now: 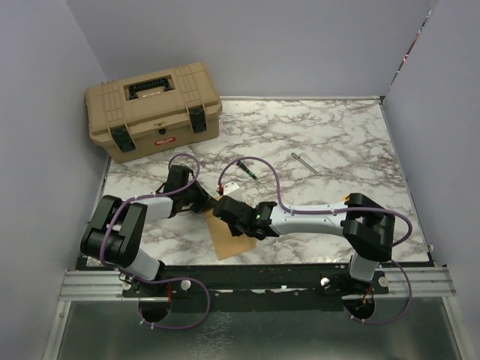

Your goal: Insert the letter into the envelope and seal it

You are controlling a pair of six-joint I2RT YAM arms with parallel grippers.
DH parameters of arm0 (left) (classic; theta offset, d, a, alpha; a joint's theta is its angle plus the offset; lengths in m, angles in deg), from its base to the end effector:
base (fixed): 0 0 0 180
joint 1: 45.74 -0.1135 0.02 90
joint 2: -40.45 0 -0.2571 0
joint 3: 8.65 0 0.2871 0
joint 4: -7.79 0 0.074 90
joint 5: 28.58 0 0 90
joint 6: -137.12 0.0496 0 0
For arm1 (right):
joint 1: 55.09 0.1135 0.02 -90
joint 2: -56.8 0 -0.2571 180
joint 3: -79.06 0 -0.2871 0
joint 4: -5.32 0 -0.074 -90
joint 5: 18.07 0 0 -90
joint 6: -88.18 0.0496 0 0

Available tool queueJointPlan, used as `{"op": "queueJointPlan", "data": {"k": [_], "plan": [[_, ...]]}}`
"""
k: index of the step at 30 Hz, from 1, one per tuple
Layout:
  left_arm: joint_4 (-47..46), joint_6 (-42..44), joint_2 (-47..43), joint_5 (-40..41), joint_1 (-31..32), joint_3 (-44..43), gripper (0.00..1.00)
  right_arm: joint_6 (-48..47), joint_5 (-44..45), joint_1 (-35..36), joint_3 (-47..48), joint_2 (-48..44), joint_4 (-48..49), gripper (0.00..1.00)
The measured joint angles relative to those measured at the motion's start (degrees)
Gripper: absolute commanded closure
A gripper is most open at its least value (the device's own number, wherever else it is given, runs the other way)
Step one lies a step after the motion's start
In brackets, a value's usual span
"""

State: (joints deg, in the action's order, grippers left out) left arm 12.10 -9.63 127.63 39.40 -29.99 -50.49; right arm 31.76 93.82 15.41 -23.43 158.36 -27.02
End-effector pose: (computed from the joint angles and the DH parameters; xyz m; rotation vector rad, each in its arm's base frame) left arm 0.2710 -0.0958 0.0746 -0.7427 2.5218 -0.9811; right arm 0.1510 0.3710 0.1484 -0.6460 2.3914 0.2947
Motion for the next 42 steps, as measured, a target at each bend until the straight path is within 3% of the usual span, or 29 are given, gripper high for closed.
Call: {"op": "queueJointPlan", "data": {"k": [18,29,40,42], "plan": [[0.0,0.0,0.1,-0.2,0.0,0.0,1.0,1.3,2.9,-0.5,3.1,3.3,0.1,1.0],[-0.1,0.2,0.0,-0.2,0.0,0.0,1.0,2.4,1.0,-4.4,4.5,4.5,2.6,1.0],[1.3,4.6,-2.8,2.8,0.1,0.5,1.0,5.2,-14.9,-13.4,-3.1,-11.4,5.4,1.0],[2.2,5.9,-4.0,3.6,0.1,0.8,0.95,6.7,-17.3,-16.2,-4.7,-14.8,6.4,1.0]]}}
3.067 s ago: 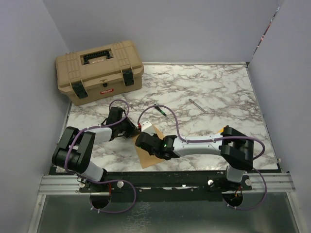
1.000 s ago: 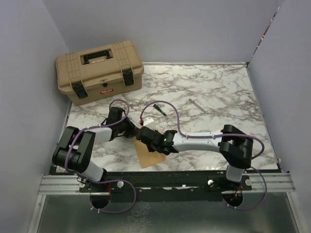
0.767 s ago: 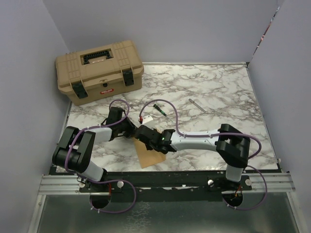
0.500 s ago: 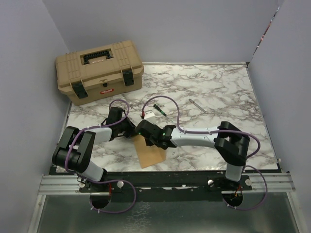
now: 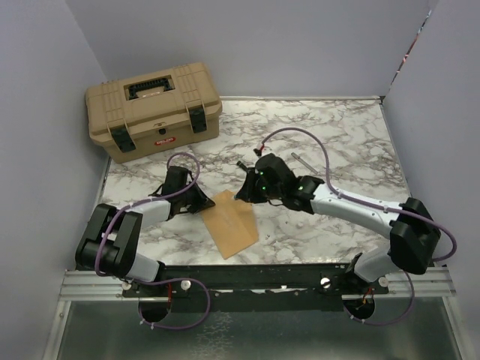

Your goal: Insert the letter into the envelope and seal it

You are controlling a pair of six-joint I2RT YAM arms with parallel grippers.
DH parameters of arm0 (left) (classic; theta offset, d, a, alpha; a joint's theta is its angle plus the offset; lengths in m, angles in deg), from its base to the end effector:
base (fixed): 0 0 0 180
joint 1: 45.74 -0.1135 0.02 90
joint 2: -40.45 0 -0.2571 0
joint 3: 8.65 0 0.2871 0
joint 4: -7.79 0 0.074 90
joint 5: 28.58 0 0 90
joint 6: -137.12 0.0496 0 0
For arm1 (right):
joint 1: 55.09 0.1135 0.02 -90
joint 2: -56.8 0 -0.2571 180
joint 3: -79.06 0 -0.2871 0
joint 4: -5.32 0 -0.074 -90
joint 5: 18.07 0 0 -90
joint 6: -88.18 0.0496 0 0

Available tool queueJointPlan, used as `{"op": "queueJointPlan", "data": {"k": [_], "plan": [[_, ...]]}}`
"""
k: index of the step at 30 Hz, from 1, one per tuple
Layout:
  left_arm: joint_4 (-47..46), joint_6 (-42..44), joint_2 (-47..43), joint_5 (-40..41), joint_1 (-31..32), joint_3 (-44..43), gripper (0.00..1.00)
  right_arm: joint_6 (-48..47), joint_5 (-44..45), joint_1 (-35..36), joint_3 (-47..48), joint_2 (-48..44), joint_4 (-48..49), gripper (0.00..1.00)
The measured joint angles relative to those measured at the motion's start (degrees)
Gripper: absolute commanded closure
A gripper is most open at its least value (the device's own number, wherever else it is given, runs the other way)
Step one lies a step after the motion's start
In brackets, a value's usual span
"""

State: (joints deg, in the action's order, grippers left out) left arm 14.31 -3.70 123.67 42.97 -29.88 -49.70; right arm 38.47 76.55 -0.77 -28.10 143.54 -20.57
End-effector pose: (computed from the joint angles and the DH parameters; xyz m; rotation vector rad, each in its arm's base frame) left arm 0.2673 -0.0923 0.0851 -0.6219 2.4988 -0.8812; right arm 0.2243 0.3055 0.2222 -0.2465 2.3725 0.7560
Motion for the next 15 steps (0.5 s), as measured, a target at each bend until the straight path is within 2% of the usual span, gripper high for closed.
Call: {"op": "queueJointPlan", "data": {"k": [4,6,11,15], "plan": [[2.2,2.5,-2.4,0.1,0.0,0.2,0.68,3.7,-5.0,-8.2,-3.9,-2.8,2.8,1.0],[2.9,3.4,-4.2,0.0,0.0,0.2,0.58,5.4,-7.2,-11.9,-6.1,-2.3,4.8,1.0],[3.6,3.9,-8.5,-0.4,0.0,0.2,0.44,10.2,-13.1,-19.3,-9.7,3.7,13.2,1.0],[3.7,3.9,-9.7,-1.1,0.0,0.4,0.41,12.9,-18.1,-21.5,-9.9,10.0,22.4,0.99]]}}
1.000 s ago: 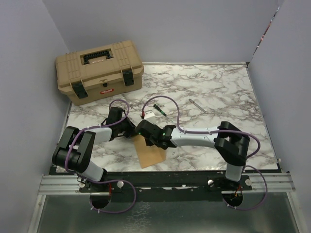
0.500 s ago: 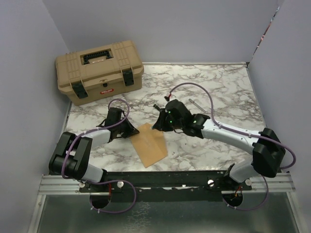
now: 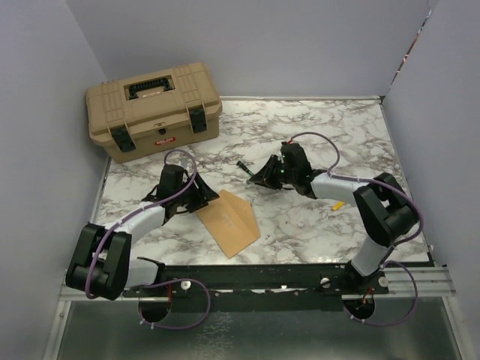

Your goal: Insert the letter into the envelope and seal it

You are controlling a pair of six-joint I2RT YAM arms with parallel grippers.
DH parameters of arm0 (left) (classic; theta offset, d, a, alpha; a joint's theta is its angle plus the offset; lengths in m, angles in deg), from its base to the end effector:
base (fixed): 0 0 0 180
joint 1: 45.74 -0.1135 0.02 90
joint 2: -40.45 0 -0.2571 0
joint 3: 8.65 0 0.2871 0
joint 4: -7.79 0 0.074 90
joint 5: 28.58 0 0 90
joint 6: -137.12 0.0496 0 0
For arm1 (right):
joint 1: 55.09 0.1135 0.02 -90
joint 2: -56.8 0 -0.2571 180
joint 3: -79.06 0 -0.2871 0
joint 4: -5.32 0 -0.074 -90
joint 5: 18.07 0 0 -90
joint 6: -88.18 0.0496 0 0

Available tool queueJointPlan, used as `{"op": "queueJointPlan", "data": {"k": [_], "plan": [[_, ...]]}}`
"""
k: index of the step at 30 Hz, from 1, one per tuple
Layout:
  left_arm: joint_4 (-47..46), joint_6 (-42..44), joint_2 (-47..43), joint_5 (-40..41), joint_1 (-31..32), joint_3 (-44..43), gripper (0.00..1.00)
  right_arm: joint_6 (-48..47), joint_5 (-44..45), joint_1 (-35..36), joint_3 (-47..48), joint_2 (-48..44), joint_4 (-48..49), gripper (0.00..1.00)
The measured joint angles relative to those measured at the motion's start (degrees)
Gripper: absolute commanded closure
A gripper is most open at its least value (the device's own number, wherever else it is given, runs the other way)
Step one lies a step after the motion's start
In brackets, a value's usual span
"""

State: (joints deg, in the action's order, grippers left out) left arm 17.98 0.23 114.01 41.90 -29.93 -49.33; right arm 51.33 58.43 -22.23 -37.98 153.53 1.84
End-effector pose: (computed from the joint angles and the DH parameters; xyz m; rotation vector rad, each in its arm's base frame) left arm 0.2616 -0.0913 0.1218 -0.4813 2.4154 -0.9155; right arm 0.3180 0.2192 0.1353 0.2866 2.4085 1.0285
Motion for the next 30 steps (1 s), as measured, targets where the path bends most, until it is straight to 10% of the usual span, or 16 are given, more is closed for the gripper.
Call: {"op": "queueJointPlan", "data": {"k": [12,19,23,30], "plan": [[2.4,0.7,-1.2,-0.7,0.0,1.7,0.41,7.4,-6.0,-1.8,0.2,11.0,12.8,0.82],[3.5,1.9,-1.2,-1.9,0.0,1.7,0.41,10.4,-5.2,-1.9,0.1,10.6,9.1,0.41],[4.3,2.6,-1.2,-2.3,0.0,1.7,0.42,11.2,-3.6,-2.1,0.0,8.1,4.5,0.35],[5.5,4.0,-1.6,-3.0,0.0,1.6,0.8,9.0,-0.9,-2.1,-2.3,0.1,-2.3,0.44]]}}
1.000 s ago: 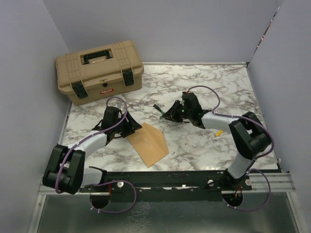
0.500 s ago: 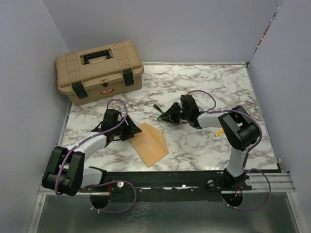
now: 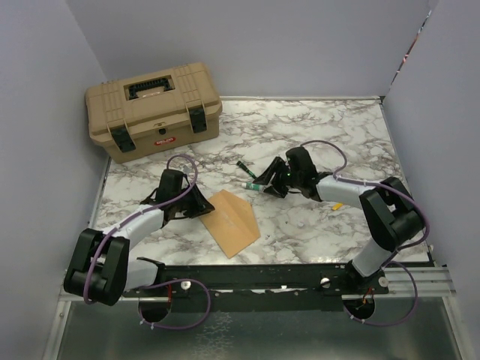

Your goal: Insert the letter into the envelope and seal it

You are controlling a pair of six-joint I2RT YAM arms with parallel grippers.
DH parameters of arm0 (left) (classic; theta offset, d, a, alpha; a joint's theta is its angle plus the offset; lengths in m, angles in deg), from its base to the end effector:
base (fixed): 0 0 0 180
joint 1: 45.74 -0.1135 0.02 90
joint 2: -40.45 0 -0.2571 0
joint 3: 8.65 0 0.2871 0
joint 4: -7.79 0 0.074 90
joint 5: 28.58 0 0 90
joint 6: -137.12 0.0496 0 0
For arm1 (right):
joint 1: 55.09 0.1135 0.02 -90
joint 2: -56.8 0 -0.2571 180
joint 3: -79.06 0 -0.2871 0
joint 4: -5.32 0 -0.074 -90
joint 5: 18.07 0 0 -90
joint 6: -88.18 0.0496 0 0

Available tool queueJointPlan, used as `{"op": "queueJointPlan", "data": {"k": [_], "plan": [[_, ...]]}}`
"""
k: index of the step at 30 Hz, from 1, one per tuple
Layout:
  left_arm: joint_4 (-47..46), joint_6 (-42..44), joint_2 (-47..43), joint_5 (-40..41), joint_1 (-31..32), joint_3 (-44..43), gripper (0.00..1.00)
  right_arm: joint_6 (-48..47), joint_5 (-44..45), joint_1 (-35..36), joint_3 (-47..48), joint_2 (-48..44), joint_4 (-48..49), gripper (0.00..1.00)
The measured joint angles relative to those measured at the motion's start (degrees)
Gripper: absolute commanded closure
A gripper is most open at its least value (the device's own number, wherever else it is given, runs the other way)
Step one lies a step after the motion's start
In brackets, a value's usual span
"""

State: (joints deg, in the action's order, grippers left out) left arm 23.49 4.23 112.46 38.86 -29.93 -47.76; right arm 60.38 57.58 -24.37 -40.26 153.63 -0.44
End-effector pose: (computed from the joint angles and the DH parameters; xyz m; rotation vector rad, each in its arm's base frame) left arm 0.2458 -0.0894 0.1122 -0.4097 2.5215 -0.9147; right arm 0.3146 0.2012 0.1179 0.5514 2.4820 1.0412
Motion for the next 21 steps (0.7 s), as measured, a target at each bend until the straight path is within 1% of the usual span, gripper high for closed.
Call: {"op": "queueJointPlan", "data": {"k": [2,5,6,10,13,18,21], "plan": [[1.1,-0.1,-1.2,0.1,0.0,0.0,0.83,-1.1,-0.5,0.0,-1.6,-1.6,0.4,0.55],[2.0,-0.3,-3.5,0.2,0.0,0.0,0.84,-1.9,-2.0,0.0,-6.4,-3.8,2.4,0.69],[2.3,-0.3,-4.2,0.2,0.0,0.0,0.84,-2.1,-2.5,0.0,-8.0,-4.3,2.6,0.71],[3.6,-0.2,-5.6,0.7,0.0,0.0,0.84,-3.1,-4.4,0.5,-10.6,-4.5,2.6,0.78],[5.1,-0.1,-5.2,1.4,0.0,0.2,0.85,-3.8,-6.2,1.2,-10.3,-3.6,3.8,0.79],[6.1,-0.1,-1.0,1.6,0.0,0.2,0.87,-3.8,-8.6,2.4,-8.7,1.7,5.3,0.83],[6.5,-0.3,1.2,1.7,0.0,0.4,0.88,-3.8,-9.6,3.1,-6.2,3.9,5.1,0.85]]}}
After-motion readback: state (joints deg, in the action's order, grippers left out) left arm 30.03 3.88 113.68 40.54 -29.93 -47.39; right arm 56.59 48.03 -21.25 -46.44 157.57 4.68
